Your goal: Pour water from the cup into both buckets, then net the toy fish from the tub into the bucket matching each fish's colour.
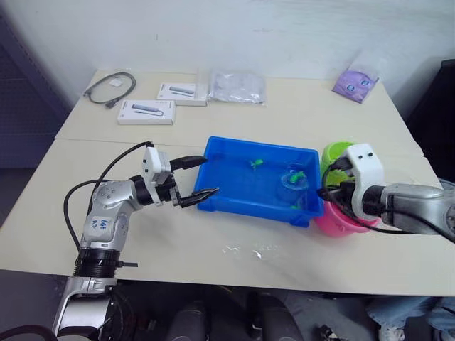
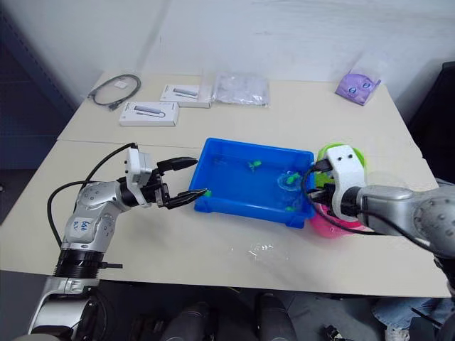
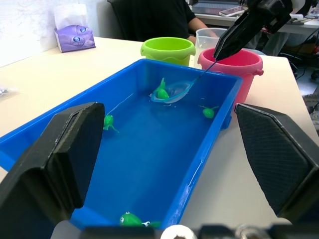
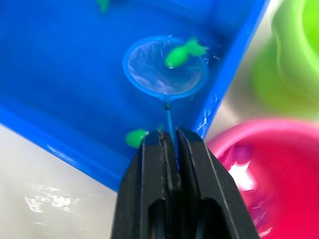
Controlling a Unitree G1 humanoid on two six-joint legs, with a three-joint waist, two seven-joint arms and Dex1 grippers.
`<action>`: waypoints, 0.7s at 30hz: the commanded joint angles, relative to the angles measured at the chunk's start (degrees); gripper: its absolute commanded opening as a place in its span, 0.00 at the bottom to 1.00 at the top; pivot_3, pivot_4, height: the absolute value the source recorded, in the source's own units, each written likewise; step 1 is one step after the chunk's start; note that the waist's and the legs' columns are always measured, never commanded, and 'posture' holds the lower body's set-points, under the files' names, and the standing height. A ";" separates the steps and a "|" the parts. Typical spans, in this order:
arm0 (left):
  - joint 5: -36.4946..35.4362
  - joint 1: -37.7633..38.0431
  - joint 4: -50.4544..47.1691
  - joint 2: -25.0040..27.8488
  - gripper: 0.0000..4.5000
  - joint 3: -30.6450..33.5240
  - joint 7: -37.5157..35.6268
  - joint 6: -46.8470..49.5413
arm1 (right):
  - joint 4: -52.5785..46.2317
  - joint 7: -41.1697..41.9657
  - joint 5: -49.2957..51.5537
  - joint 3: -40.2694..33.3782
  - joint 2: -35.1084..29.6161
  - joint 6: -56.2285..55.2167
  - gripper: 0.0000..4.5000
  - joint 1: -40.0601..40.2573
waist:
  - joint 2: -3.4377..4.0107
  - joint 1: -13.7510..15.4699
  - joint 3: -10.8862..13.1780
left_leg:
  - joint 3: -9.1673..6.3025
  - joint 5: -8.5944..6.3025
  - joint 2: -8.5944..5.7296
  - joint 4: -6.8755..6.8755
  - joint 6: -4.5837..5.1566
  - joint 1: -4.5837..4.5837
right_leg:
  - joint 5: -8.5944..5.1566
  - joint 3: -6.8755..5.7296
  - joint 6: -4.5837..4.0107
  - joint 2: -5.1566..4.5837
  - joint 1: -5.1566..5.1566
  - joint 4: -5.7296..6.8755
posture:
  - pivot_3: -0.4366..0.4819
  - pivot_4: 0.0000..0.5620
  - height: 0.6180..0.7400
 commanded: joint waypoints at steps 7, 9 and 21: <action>-0.44 -0.94 0.06 0.53 1.00 0.54 -0.31 -1.40 | -9.37 24.51 -27.01 -4.60 -3.43 -13.18 0.00 12.74 | 0.00 0.05 0.00 | 0.00 -0.01 -0.02 -0.01 0.01 -0.04 | 0.03 0.00 0.06 0.00 -0.01 -0.03 | 0.48 0.27 1.00; -0.51 -1.22 0.50 0.57 1.00 0.48 -0.70 -1.52 | -10.45 27.30 -29.35 -7.42 -2.00 -15.84 0.00 16.24 | 0.00 0.06 0.00 | 0.00 0.00 -0.03 -0.01 -0.01 -0.04 | 0.03 0.00 0.06 0.01 -0.02 -0.04 | 0.48 0.27 1.00; -0.80 -5.39 4.25 -0.85 1.00 -0.40 -2.62 -2.49 | -16.08 40.71 -48.20 -25.24 11.28 -37.57 0.00 39.20 | 0.00 1.18 0.00 | 0.06 0.02 -0.09 0.02 -0.04 0.09 | 0.06 0.03 0.11 0.11 0.10 0.10 | 0.48 0.27 1.00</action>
